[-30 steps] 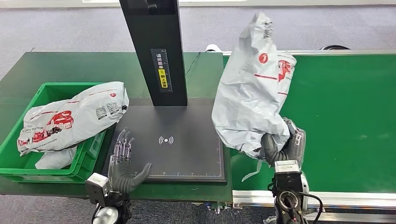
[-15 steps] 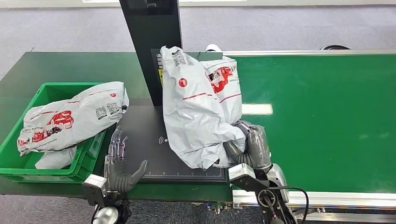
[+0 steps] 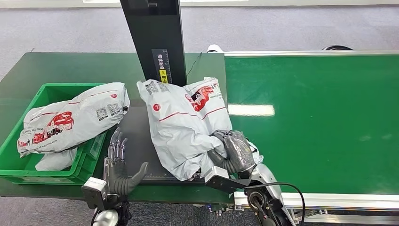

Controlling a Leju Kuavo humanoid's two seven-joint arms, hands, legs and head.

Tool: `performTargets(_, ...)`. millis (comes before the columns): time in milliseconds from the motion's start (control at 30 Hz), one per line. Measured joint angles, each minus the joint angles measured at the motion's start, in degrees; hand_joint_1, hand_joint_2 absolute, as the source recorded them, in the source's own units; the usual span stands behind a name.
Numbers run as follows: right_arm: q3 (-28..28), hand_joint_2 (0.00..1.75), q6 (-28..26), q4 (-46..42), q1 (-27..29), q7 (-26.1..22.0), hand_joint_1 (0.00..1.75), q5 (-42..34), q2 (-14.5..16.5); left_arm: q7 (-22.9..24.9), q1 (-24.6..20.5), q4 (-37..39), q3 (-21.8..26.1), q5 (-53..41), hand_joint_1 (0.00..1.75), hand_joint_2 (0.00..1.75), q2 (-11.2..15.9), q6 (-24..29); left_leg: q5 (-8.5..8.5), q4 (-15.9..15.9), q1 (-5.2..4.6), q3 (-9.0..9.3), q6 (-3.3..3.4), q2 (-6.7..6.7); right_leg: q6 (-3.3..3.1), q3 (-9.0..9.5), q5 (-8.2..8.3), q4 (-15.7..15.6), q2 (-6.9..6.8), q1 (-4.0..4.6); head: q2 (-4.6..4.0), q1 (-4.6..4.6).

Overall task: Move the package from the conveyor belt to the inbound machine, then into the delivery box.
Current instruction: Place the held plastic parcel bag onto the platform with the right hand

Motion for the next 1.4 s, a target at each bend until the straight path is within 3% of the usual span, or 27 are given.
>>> performTargets(267,4.16,1.75,5.06,7.43,-2.7,5.12,1.55,6.14,-0.25,0.19,0.22,-1.11,0.19,-1.14,0.0,1.75,-0.33,-0.36,0.0,0.0,0.0,0.0,0.0,0.0,0.0,0.0,0.0,0.0,0.0,0.0,0.0,0.0)
performTargets(767,6.9,1.75,7.02,13.39,-5.25,7.54,1.64,9.03,-0.24,0.3,0.81,-1.87,0.72,-2.3,0.0,1.75,-0.51,0.32,0.0,0.0,0.0,0.01,0.0,0.0,0.0,0.01,0.0,0.0,0.0,0.0,0.0,0.0)
performTargets(1000,9.93,1.75,2.65,17.87,-7.39,5.79,1.64,12.94,0.36,0.18,1.14,-2.25,0.97,-3.17,0.0,1.75,-0.51,1.45,0.0,0.0,0.0,0.06,0.0,0.01,0.0,0.03,0.0,0.0,0.01,0.0,0.0,-0.01)
performTargets(1033,10.28,1.75,1.61,18.3,-7.53,5.49,1.58,13.24,0.48,0.14,1.14,-2.25,0.97,-3.16,0.0,1.75,-0.51,1.51,0.0,0.0,0.0,0.06,0.0,0.01,0.0,0.03,0.0,0.0,0.01,0.01,0.0,-0.01)
performTargets(1067,10.53,1.75,0.71,18.63,-7.6,5.1,1.42,13.33,0.59,0.11,1.13,-2.25,0.97,-3.16,0.0,1.75,-0.51,1.58,0.0,0.0,0.0,0.07,0.0,0.01,0.0,0.03,0.0,0.0,0.01,0.01,0.0,-0.01)
performTargets(1200,10.79,1.75,-1.69,19.48,-7.64,3.01,0.19,12.1,1.15,0.09,1.08,-2.25,0.92,-3.16,0.0,1.75,-0.58,1.69,0.0,0.0,0.0,0.06,0.0,0.01,0.0,0.03,0.0,0.0,0.01,0.01,0.0,-0.01)
performTargets(1267,10.79,1.75,-2.46,19.83,-7.63,2.38,0.01,11.15,1.51,0.09,1.06,-2.25,0.87,-3.16,0.0,1.75,-0.7,1.69,0.0,0.0,0.0,0.06,0.0,0.01,0.0,0.02,0.0,0.0,0.01,0.01,0.0,-0.01)
performTargets(1400,10.22,1.75,-5.46,20.62,-7.64,1.2,0.0,8.85,2.22,0.1,1.06,-2.25,0.82,-3.16,0.0,1.75,-0.92,1.6,0.0,0.0,0.0,0.05,0.0,0.01,0.0,0.02,0.0,0.0,0.01,0.01,0.0,0.0)
